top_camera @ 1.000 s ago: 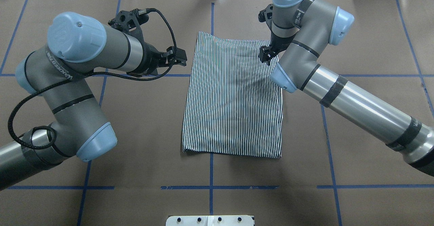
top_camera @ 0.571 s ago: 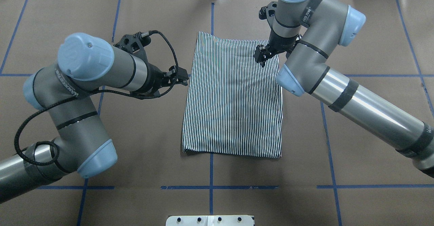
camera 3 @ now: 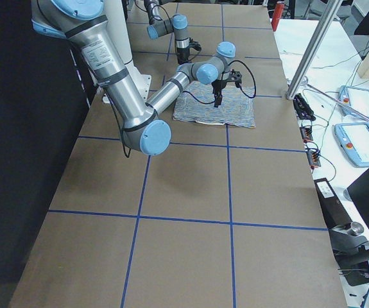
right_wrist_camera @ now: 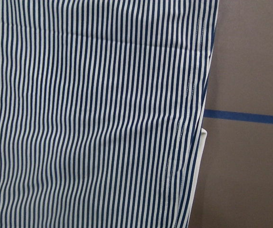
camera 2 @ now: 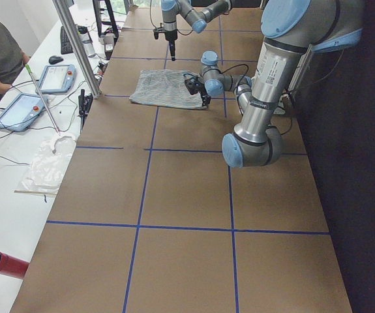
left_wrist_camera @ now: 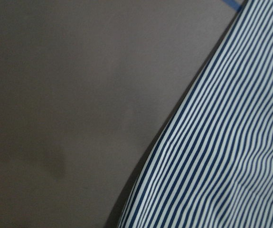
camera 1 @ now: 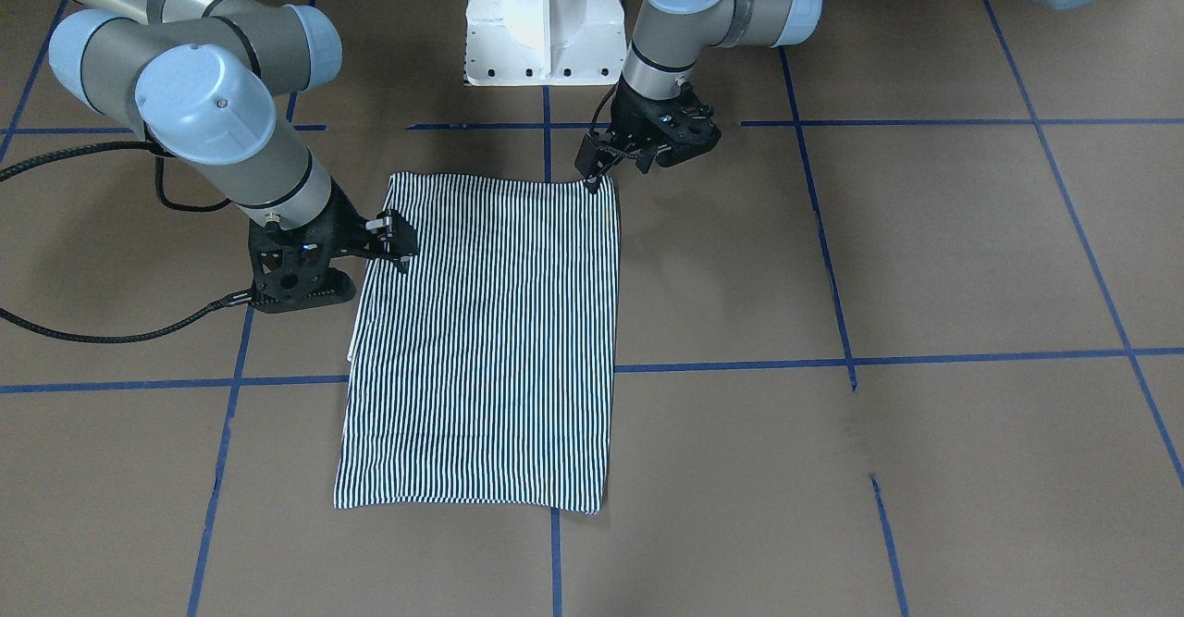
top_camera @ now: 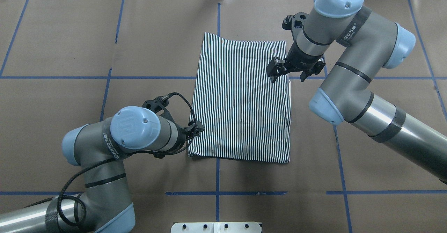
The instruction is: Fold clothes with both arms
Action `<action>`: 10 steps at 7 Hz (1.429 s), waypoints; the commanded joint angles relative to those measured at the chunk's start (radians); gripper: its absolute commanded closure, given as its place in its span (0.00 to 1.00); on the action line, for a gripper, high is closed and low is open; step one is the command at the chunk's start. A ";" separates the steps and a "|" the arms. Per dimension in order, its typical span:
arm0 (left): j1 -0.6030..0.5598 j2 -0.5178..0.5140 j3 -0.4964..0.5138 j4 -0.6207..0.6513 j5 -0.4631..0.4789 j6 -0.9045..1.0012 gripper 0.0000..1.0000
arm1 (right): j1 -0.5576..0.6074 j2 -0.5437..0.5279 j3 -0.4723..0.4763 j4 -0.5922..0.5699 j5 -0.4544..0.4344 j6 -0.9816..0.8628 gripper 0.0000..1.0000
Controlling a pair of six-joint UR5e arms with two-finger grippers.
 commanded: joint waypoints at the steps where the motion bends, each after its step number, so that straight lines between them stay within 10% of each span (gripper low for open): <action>1: 0.017 -0.089 0.127 0.012 0.055 -0.065 0.06 | -0.008 -0.003 0.012 0.001 0.001 0.033 0.00; 10: 0.019 -0.082 0.114 0.024 0.054 -0.062 0.36 | -0.008 -0.006 0.009 0.001 0.002 0.032 0.00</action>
